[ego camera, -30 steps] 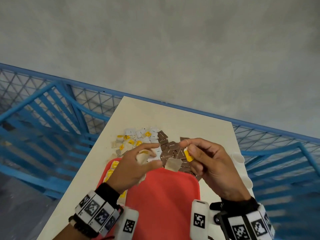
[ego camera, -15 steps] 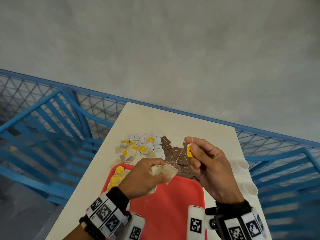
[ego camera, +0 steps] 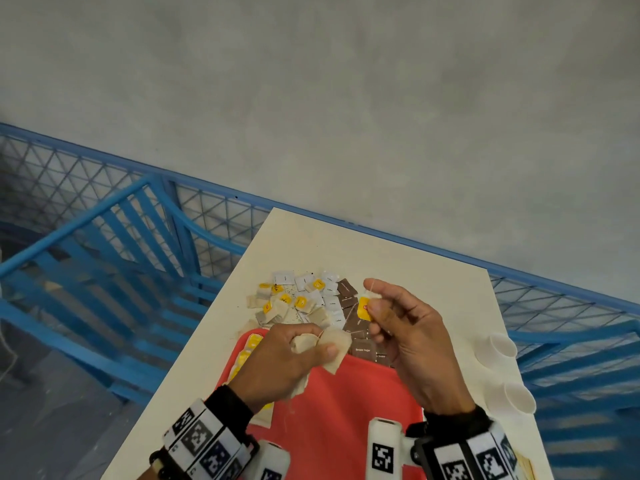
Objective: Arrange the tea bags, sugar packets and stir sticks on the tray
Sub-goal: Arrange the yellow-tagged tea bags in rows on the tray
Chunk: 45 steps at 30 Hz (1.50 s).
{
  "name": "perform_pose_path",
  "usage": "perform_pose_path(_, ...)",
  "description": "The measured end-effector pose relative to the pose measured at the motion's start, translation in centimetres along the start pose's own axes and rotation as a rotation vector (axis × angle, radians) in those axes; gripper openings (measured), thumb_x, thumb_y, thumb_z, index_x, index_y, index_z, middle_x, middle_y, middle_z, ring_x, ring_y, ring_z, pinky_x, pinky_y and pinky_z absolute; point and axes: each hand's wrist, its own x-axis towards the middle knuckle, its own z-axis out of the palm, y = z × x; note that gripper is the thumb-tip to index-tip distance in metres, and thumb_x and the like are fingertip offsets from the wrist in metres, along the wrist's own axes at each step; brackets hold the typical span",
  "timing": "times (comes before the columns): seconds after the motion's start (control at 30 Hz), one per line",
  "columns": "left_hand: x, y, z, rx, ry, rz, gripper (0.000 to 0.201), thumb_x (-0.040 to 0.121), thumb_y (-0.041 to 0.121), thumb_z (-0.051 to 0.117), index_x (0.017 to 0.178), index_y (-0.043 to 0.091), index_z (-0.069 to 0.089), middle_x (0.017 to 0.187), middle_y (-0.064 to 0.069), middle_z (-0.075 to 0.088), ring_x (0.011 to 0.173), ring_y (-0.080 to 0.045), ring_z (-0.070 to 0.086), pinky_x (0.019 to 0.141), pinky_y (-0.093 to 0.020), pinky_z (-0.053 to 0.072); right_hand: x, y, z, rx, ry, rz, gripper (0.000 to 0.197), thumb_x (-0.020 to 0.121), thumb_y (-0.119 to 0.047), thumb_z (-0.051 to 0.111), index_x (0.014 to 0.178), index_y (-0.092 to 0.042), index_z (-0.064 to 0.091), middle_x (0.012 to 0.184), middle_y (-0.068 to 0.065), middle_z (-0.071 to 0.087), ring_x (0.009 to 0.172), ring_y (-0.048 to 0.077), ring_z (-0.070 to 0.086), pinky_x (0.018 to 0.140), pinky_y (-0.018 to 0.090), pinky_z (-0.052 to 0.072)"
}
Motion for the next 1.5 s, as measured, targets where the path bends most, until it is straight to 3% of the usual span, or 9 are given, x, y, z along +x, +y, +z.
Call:
perform_pose_path(0.1, -0.9, -0.5, -0.6, -0.045, 0.052, -0.04, 0.011, 0.088, 0.022, 0.075, 0.078, 0.018, 0.073, 0.055, 0.004, 0.063, 0.047, -0.003, 0.054, 0.051, -0.017, 0.042, 0.2, 1.4, 0.7, -0.031, 0.023, 0.029, 0.021, 0.076, -0.018, 0.074, 0.095, -0.009, 0.078, 0.078, 0.013, 0.067, 0.061, 0.014, 0.054, 0.057, 0.022, 0.047)
perform_pose_path(0.23, -2.3, -2.8, -1.7, -0.028, 0.113, -0.095, 0.026, 0.077, 0.046, 0.076, 0.082, 0.02, 0.075, 0.079, -0.018, 0.072, 0.066, -0.026, 0.064, 0.065, -0.038, 0.051, -0.1, 4.0, 1.6, -0.043, 0.003, 0.08, 0.017, 0.08, -0.014, 0.075, 0.097, -0.012, 0.078, 0.08, 0.014, 0.067, 0.069, 0.018, 0.056, 0.067, 0.027, 0.049)
perform_pose_path(0.5, -4.2, -4.2, -3.2, -0.025, 0.176, -0.125, 0.022, 0.072, 0.032, 0.076, 0.08, 0.013, 0.069, 0.071, 0.004, 0.066, 0.067, -0.007, 0.056, 0.067, -0.025, 0.045, -1.9, 8.4, 4.5, -0.141, -0.103, 0.25, 0.011, 0.084, -0.002, 0.074, 0.094, -0.004, 0.074, 0.067, 0.011, 0.064, 0.06, 0.014, 0.057, 0.055, 0.022, 0.047)
perform_pose_path(0.67, -5.0, -4.0, -3.9, -0.054, 0.103, -0.124, 0.024, 0.074, 0.032, 0.078, 0.091, 0.015, 0.074, 0.09, -0.016, 0.072, 0.078, -0.017, 0.063, 0.077, -0.044, 0.052, -2.2, 9.2, 5.0, -0.166, -0.042, 0.228, 0.015, 0.079, -0.002, 0.079, 0.093, -0.003, 0.072, 0.065, 0.014, 0.062, 0.054, 0.015, 0.053, 0.051, 0.021, 0.042)
perform_pose_path(0.87, -5.1, -4.5, -3.7, -0.192, 0.125, -0.233, 0.012, 0.077, 0.018, 0.083, 0.082, 0.017, 0.073, 0.059, -0.001, 0.062, 0.045, -0.008, 0.052, 0.047, -0.023, 0.045, -2.3, 9.3, 5.3, -0.231, 0.007, 0.167, 0.02, 0.078, -0.003, 0.08, 0.095, -0.006, 0.07, 0.061, 0.011, 0.058, 0.054, 0.014, 0.051, 0.052, 0.02, 0.043)
perform_pose_path(0.97, -4.9, -4.4, -3.9, -0.144, 0.168, -0.174, 0.031, 0.077, 0.045, 0.079, 0.085, 0.015, 0.076, 0.08, -0.016, 0.073, 0.071, -0.02, 0.067, 0.073, -0.048, 0.055, -2.1, 9.5, 5.7, -0.276, 0.02, 0.153, 0.022, 0.077, -0.005, 0.081, 0.094, -0.011, 0.069, 0.058, 0.003, 0.057, 0.053, 0.013, 0.048, 0.053, 0.021, 0.041)
perform_pose_path(1.03, -4.8, -4.3, -4.3, -0.15, 0.179, -0.161, 0.037, 0.073, 0.049, 0.078, 0.087, 0.015, 0.076, 0.088, -0.018, 0.074, 0.08, -0.027, 0.069, 0.082, -0.053, 0.054, -2.1, 9.7, 5.9, -0.261, 0.069, 0.149, 0.022, 0.078, -0.011, 0.082, 0.096, -0.013, 0.069, 0.056, -0.004, 0.055, 0.053, 0.01, 0.047, 0.052, 0.021, 0.04)
perform_pose_path(1.27, -4.7, -4.2, -6.0, -0.22, 0.137, -0.169, 0.027, 0.082, 0.031, 0.08, 0.096, 0.01, 0.072, 0.094, -0.022, 0.073, 0.081, -0.032, 0.07, 0.077, -0.043, 0.057, -2.4, 9.6, 6.9, -0.301, -0.114, 0.16, 0.008, 0.084, -0.016, 0.077, 0.086, -0.009, 0.075, 0.063, -0.009, 0.065, 0.058, 0.001, 0.055, 0.055, 0.013, 0.042)
perform_pose_path(1.5, -6.1, -4.2, -8.4, -0.18, 0.331, -0.153, 0.012, 0.09, 0.014, 0.068, 0.092, 0.003, 0.068, 0.082, -0.013, 0.076, 0.061, -0.01, 0.067, 0.055, -0.016, 0.051, -1.5, 12.9, 8.0, -0.337, -0.062, 0.137, 0.012, 0.088, -0.01, 0.072, 0.085, -0.001, 0.066, 0.059, 0.005, 0.056, 0.049, 0.009, 0.051, 0.049, 0.016, 0.04)
